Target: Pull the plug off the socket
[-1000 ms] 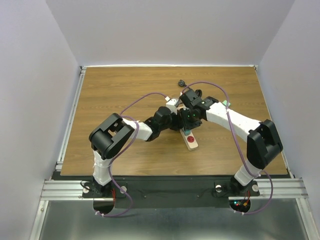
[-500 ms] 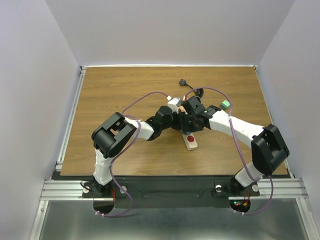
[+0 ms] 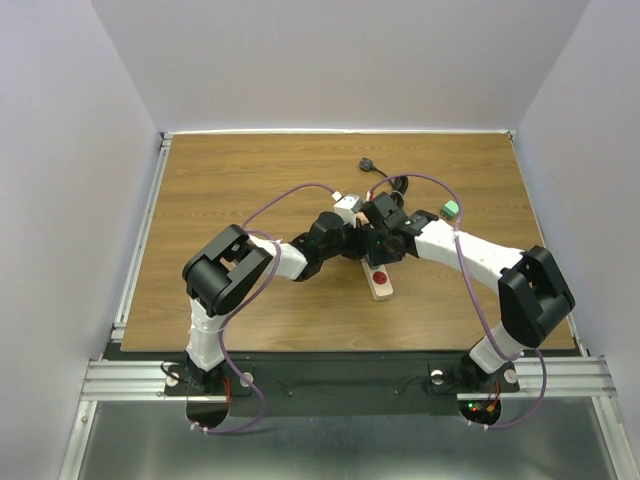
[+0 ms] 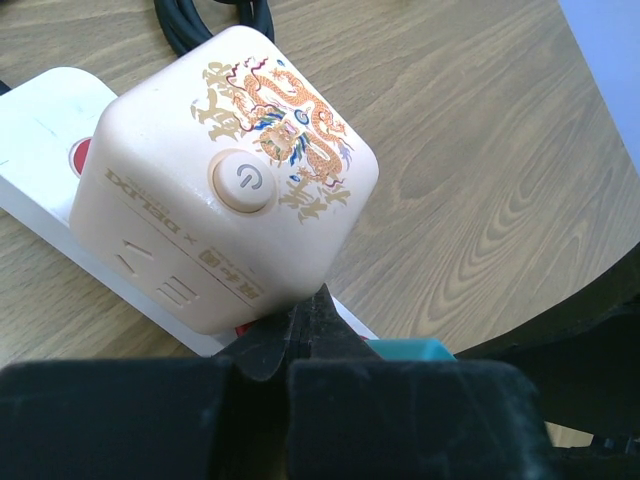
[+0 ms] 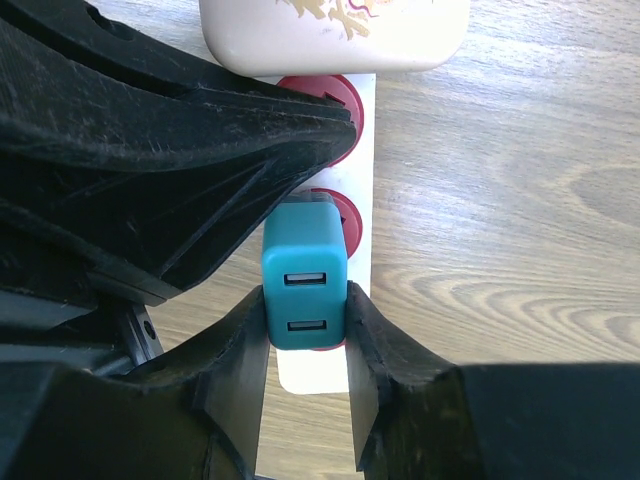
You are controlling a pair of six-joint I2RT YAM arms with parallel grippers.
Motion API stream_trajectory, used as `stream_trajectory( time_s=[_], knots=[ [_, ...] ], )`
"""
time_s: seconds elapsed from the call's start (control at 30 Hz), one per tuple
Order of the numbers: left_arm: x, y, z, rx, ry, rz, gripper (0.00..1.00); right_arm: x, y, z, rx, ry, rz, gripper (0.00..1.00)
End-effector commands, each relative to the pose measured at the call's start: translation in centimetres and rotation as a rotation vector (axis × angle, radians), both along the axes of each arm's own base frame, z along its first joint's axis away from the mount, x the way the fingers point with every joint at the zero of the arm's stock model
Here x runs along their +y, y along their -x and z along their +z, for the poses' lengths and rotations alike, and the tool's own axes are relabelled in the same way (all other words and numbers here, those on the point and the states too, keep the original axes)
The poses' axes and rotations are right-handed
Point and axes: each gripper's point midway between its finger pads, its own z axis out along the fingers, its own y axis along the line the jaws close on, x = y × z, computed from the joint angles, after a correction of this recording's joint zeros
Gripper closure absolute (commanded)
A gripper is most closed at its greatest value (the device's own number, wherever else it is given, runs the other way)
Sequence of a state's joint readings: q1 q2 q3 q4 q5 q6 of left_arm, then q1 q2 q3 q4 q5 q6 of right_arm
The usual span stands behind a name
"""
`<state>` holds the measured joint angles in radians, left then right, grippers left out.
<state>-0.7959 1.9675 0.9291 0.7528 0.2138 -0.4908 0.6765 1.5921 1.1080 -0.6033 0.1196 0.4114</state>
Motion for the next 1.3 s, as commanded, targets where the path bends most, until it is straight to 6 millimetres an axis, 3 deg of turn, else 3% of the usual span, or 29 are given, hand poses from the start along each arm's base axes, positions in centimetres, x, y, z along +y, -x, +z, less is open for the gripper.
stream_trajectory(
  time_s=[0.0,0.1,0.27,0.57,0.87,1.0,1.1,1.2,1.27],
  knots=[
    [7.3,9.3,-14.8,0.366,-0.44,-0.063,1.0,4.3,-3.0,2.5,-0.121,-0.142,0.013,1.0],
    [7.6,10.2,-15.9,0.39,-0.459,-0.075,1.0,5.0,-3.9,7.2,-0.216,-0.219,0.014,1.0],
    [8.0,11.3,-17.2,0.417,-0.478,-0.083,1.0,5.1,-4.7,12.5,-0.33,-0.278,0.016,1.0],
    [9.0,13.2,-19.3,0.47,-0.501,-0.094,1.0,5.5,-4.6,15.9,-0.377,-0.344,0.021,0.99],
    [9.4,13.5,-19.4,0.468,-0.508,-0.095,1.0,5.1,-4.7,22.1,-0.477,-0.396,0.021,1.0],
    [9.3,13.3,-19.2,0.46,-0.505,-0.093,1.0,4.6,-4.6,22.4,-0.472,-0.369,0.017,1.0],
    [9.4,13.2,-18.8,0.453,-0.503,-0.085,1.0,2.6,-4.9,20.9,-0.46,-0.263,-0.043,1.0],
    [8.5,12.3,-16.5,0.414,-0.461,-0.075,1.0,-0.7,-4.9,18.2,-0.428,-0.118,-0.155,0.99],
    [8.3,11.7,-15.2,0.387,-0.453,-0.063,1.0,-2.5,-5.2,18.0,-0.441,-0.097,-0.23,1.0]
  ],
)
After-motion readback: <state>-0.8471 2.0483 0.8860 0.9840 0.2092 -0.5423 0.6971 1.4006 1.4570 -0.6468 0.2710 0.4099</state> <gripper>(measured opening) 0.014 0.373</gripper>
